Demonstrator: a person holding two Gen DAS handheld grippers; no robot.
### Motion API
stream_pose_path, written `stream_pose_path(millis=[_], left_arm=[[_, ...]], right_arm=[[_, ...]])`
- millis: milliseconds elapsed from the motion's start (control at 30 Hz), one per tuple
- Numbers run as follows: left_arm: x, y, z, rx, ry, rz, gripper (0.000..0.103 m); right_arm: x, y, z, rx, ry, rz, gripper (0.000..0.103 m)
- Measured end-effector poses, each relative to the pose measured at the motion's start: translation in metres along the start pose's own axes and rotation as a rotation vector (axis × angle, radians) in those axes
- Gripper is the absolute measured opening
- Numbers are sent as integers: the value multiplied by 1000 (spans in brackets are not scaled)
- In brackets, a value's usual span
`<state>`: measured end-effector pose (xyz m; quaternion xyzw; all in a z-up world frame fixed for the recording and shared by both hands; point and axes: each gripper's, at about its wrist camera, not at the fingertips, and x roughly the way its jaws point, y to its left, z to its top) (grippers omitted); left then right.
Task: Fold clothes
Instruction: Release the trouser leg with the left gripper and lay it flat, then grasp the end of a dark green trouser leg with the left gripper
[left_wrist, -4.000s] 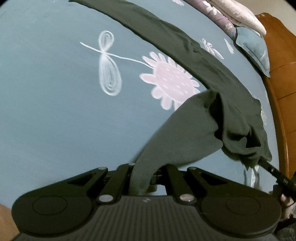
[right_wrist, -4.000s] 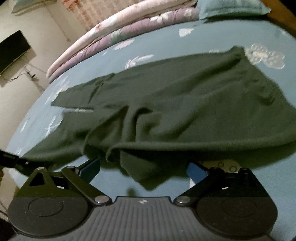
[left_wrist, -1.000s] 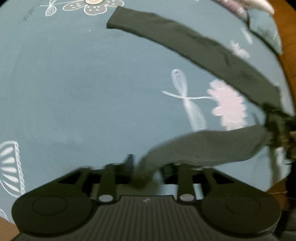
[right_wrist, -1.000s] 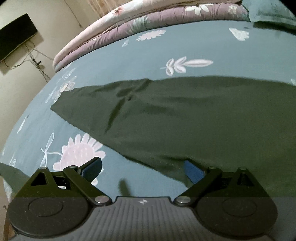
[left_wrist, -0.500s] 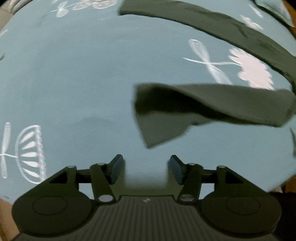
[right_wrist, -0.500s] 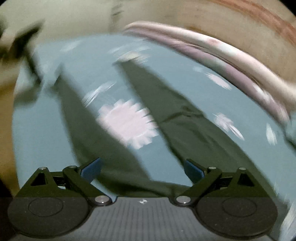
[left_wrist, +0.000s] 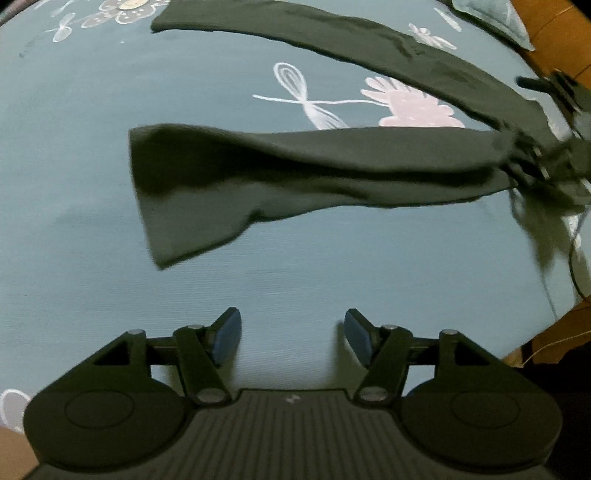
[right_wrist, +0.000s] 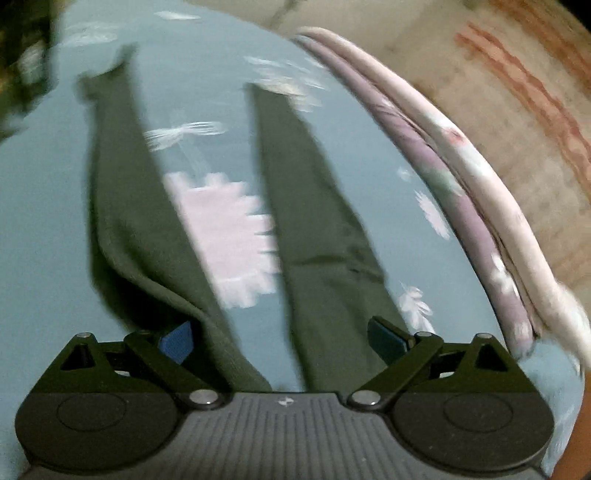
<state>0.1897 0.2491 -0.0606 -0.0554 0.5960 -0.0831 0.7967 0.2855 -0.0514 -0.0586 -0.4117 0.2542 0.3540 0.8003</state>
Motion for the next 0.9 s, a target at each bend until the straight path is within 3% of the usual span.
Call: stream_pose_path(millis=[167, 300, 367, 533, 800, 900], left_arm=[[4, -3, 0, -23, -23, -34, 63], [6, -6, -1, -41, -41, -62, 63], [7, -4, 0, -55, -51, -73, 63], [7, 13, -2, -199, -136, -170, 63], [24, 67, -46, -678, -396, -454, 63], [33, 88, -59, -825, -512, -504, 62]], right_arm=[[32, -56, -13, 401, 56, 86, 99], [36, -77, -32, 656, 87, 85, 99], [27, -81, -39, 717, 74, 85, 99], [-10, -77, -50, 785, 17, 98, 102], [-51, -45, -85, 968, -27, 141, 102], [-55, -38, -93, 1029, -25, 156, 102]])
